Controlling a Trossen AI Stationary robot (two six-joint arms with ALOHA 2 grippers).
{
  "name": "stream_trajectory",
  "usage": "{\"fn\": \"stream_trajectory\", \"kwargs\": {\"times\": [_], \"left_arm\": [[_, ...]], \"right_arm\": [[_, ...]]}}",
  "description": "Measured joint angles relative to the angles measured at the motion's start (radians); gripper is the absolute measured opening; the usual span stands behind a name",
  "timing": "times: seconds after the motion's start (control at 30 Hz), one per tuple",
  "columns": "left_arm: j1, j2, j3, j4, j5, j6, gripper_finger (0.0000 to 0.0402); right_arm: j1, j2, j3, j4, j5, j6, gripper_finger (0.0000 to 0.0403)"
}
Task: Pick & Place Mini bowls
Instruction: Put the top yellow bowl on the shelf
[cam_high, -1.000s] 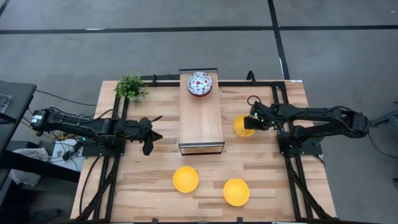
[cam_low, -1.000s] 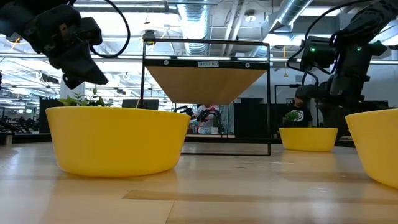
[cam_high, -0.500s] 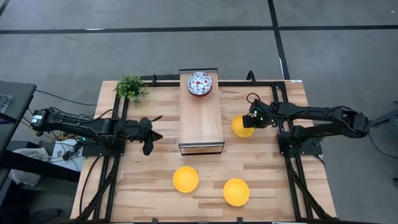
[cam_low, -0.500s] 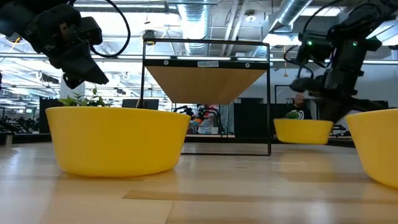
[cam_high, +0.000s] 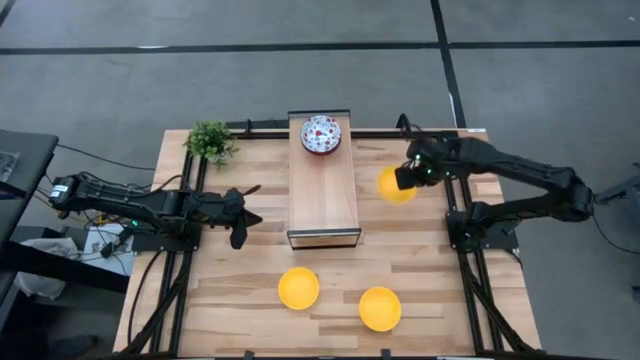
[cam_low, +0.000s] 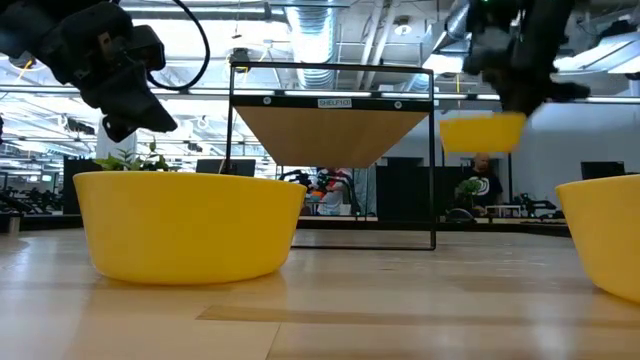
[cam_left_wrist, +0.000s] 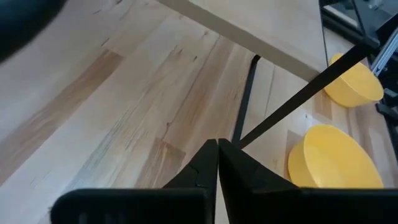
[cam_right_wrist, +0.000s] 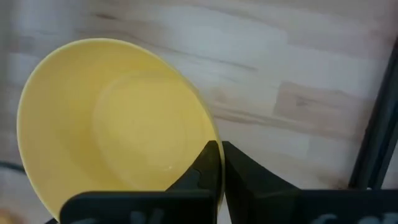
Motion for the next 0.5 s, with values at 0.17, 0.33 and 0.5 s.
{"fn": "stream_trajectory", "kwargs": {"times": [0.17,0.33,0.5], "left_arm": [[0.0,0.0,0.0,0.04,0.0,-0.024,0.0012],[0.0,0.0,0.0,0.085,0.0,-0.025,0.0012],[0.0,0.0,0.0,0.141,-0.001,-0.026,0.0012]], "right_arm": [[0.045,0.0,0.154,-0.027,0.0,-0.006,0.0],[0.104,0.006,0.227,-0.025,0.001,0.026,0.0],[0.152,0.044,0.231,-0.021,-0.001,0.049,0.0]]}}
